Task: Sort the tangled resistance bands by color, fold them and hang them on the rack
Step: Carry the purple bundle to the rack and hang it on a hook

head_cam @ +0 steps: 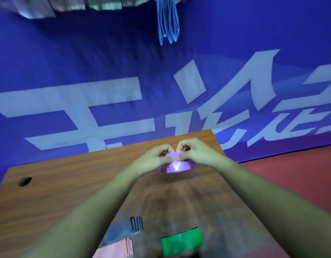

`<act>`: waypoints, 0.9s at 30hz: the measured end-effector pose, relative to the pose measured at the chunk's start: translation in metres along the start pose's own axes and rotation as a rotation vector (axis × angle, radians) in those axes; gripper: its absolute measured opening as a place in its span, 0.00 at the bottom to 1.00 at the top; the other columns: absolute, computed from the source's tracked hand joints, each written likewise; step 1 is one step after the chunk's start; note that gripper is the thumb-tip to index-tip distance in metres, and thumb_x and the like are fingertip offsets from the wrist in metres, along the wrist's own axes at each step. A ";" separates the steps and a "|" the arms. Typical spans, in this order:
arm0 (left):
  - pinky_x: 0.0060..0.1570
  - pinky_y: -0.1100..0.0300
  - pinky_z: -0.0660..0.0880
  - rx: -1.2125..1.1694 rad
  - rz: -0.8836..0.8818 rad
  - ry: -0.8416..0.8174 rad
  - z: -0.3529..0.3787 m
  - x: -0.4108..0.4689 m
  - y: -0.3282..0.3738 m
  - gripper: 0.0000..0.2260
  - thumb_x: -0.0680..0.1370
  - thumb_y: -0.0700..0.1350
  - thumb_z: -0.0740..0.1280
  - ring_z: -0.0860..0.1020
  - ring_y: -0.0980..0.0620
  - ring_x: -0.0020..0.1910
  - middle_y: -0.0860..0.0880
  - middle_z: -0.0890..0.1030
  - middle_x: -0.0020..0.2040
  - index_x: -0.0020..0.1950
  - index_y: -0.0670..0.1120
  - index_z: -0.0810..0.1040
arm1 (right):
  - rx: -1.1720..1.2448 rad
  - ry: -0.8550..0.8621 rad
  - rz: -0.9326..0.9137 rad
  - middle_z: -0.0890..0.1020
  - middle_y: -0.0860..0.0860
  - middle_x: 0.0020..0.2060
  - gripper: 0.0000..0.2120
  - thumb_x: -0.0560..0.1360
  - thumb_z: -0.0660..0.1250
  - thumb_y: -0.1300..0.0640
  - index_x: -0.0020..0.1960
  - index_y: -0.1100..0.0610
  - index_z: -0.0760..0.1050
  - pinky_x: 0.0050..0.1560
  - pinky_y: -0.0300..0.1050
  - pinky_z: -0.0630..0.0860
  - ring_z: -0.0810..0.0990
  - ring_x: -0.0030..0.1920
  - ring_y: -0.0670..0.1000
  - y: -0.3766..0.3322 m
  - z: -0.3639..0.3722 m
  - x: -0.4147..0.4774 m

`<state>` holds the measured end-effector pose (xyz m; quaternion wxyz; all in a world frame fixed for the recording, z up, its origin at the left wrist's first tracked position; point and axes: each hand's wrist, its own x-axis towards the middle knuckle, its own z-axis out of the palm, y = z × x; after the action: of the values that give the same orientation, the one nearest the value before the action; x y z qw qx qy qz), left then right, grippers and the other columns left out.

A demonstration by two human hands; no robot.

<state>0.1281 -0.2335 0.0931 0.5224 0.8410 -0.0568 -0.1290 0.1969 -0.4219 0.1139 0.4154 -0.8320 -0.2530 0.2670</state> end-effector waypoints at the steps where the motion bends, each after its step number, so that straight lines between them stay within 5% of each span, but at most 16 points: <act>1: 0.44 0.66 0.68 -0.008 0.014 0.020 -0.011 -0.004 0.011 0.02 0.78 0.39 0.67 0.73 0.58 0.41 0.53 0.76 0.42 0.49 0.43 0.76 | 0.033 0.009 -0.004 0.77 0.44 0.32 0.08 0.67 0.74 0.60 0.36 0.52 0.77 0.40 0.43 0.66 0.73 0.36 0.45 -0.016 -0.006 0.000; 5: 0.57 0.58 0.72 -0.097 0.089 0.048 -0.052 -0.022 0.053 0.13 0.75 0.46 0.70 0.77 0.55 0.52 0.51 0.80 0.51 0.58 0.44 0.75 | 0.231 0.058 -0.022 0.74 0.48 0.28 0.06 0.66 0.71 0.61 0.35 0.56 0.74 0.38 0.42 0.64 0.71 0.32 0.47 -0.078 -0.026 -0.003; 9: 0.64 0.57 0.71 0.072 0.183 0.136 -0.086 -0.041 0.083 0.29 0.69 0.51 0.77 0.76 0.55 0.60 0.52 0.77 0.58 0.66 0.55 0.68 | 0.600 0.078 -0.072 0.71 0.47 0.23 0.14 0.73 0.64 0.69 0.30 0.58 0.71 0.33 0.39 0.65 0.69 0.27 0.46 -0.123 -0.035 -0.003; 13: 0.59 0.56 0.73 0.062 0.288 0.221 -0.116 -0.059 0.107 0.22 0.71 0.48 0.74 0.77 0.54 0.53 0.50 0.77 0.55 0.61 0.52 0.69 | 0.792 0.025 -0.054 0.74 0.49 0.22 0.14 0.74 0.61 0.67 0.31 0.59 0.72 0.37 0.41 0.69 0.73 0.26 0.48 -0.159 -0.031 -0.002; 18: 0.53 0.58 0.74 -0.060 0.275 0.285 -0.151 -0.084 0.128 0.17 0.72 0.42 0.71 0.77 0.57 0.47 0.49 0.79 0.50 0.58 0.42 0.71 | 0.510 0.023 -0.157 0.77 0.49 0.31 0.04 0.76 0.65 0.61 0.47 0.61 0.76 0.40 0.43 0.67 0.74 0.34 0.48 -0.194 -0.024 0.002; 22: 0.51 0.55 0.75 -0.032 0.272 0.367 -0.182 -0.104 0.134 0.14 0.74 0.42 0.72 0.78 0.55 0.46 0.48 0.80 0.48 0.56 0.41 0.73 | 0.334 0.053 -0.317 0.83 0.51 0.45 0.14 0.75 0.70 0.53 0.59 0.48 0.75 0.46 0.40 0.73 0.80 0.43 0.47 -0.229 -0.012 0.001; 27: 0.52 0.52 0.73 0.022 0.286 0.397 -0.220 -0.134 0.141 0.18 0.69 0.53 0.72 0.77 0.52 0.47 0.43 0.80 0.49 0.54 0.46 0.74 | -0.143 0.142 -0.542 0.77 0.38 0.44 0.22 0.69 0.76 0.51 0.59 0.40 0.70 0.46 0.34 0.70 0.75 0.42 0.40 -0.274 0.011 0.001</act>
<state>0.0656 -0.0762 0.3328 0.5272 0.8388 -0.0729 0.1147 0.1363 -0.2706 0.3349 0.4286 -0.7777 -0.4547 0.0690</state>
